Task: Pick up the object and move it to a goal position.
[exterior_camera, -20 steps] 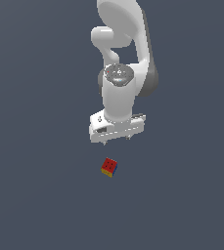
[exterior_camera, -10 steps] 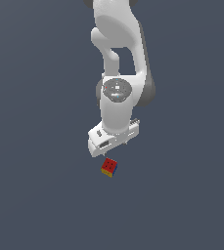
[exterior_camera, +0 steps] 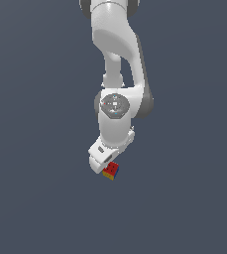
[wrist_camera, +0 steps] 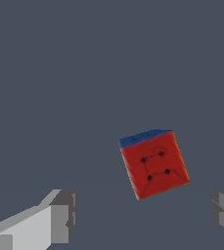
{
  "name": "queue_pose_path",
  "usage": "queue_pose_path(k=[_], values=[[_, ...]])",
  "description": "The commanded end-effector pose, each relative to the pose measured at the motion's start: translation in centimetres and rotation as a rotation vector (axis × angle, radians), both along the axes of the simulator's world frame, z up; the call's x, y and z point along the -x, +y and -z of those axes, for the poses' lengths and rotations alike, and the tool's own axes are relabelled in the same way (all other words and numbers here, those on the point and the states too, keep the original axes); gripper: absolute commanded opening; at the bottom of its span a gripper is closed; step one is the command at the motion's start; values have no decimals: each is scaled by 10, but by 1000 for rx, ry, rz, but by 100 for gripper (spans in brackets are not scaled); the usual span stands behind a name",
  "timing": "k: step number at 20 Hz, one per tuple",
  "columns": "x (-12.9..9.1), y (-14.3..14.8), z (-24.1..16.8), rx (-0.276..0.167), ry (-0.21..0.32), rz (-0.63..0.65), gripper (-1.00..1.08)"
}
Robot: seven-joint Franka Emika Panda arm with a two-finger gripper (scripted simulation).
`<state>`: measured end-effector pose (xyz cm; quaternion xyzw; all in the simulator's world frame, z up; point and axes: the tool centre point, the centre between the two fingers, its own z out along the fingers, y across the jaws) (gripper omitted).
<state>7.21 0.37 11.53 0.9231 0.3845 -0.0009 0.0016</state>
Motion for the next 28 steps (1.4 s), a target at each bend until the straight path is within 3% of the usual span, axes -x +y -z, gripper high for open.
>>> queue_pose_path(k=[1,13,28], values=[[-5,-3,7,0,0,-67,100],[-19,-12,28,-3,0,-274,100],[-20,-13,52,-4,0,-304,100]])
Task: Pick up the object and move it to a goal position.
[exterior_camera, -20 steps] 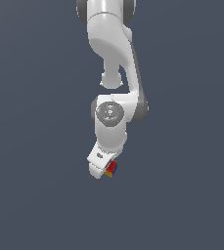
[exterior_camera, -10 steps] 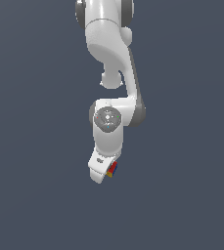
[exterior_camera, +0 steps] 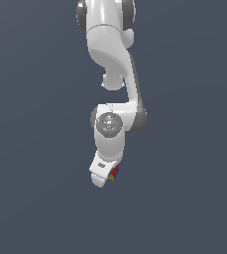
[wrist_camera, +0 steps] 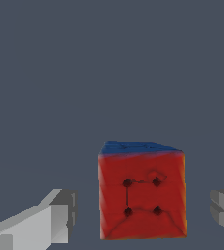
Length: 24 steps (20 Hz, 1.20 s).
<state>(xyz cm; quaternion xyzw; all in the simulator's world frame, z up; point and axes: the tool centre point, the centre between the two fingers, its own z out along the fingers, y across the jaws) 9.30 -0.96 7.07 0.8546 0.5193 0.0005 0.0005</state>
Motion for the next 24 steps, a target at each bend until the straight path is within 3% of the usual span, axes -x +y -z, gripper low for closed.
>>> queue_pose_path(k=[1,11,12,24], values=[[1,0,14,0,2,-1,100],[0,0,37,0,1,-4,100],[0,0,37,0,1,-4,-100],[0,1,36,0,2,-3,-100]])
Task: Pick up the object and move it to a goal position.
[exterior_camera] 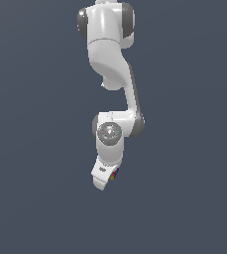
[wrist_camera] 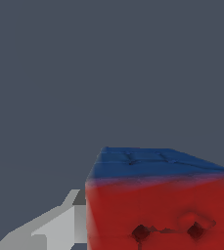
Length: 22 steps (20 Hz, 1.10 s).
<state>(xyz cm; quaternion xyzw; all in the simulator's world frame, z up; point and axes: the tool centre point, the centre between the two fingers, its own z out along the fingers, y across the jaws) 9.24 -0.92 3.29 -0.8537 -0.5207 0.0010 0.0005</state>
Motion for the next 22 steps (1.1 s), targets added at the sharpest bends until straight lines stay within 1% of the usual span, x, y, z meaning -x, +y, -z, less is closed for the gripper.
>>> queue_pose_path(k=[1,4,8,22], values=[[-1,2,-4,0,-1,0,-100],[-3,11,-14,0,-1,0,-100],[-7,30,-38,0,-1,0,-100],[-30,120,-151,-1,-2,-1,-100]])
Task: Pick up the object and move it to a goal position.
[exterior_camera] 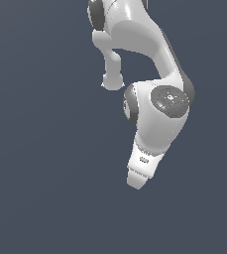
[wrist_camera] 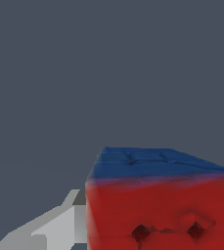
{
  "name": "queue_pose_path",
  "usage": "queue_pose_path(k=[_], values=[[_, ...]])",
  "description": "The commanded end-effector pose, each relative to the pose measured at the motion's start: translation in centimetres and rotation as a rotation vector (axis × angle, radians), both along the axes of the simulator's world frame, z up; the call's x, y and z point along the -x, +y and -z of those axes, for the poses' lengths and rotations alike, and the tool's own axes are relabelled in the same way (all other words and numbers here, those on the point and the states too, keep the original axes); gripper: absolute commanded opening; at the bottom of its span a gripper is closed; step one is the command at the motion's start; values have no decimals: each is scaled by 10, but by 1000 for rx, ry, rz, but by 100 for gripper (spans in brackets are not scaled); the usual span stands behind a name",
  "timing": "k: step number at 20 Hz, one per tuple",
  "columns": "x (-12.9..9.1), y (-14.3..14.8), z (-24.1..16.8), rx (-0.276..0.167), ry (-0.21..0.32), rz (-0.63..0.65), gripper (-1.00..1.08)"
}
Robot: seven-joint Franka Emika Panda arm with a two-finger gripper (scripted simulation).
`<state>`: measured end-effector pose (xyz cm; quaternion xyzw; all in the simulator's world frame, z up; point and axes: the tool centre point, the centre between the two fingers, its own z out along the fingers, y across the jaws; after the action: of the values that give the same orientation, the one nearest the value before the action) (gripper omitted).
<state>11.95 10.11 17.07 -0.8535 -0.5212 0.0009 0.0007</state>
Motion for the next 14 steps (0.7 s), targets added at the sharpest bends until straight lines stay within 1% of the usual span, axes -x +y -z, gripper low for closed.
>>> queue_pose_path(k=[1,7,14], values=[[-4,16,-21,0,-1,0,-100],[-14,46,-59,-1,-2,1,-100],[-20,64,-82,0,-2,1,-100]])
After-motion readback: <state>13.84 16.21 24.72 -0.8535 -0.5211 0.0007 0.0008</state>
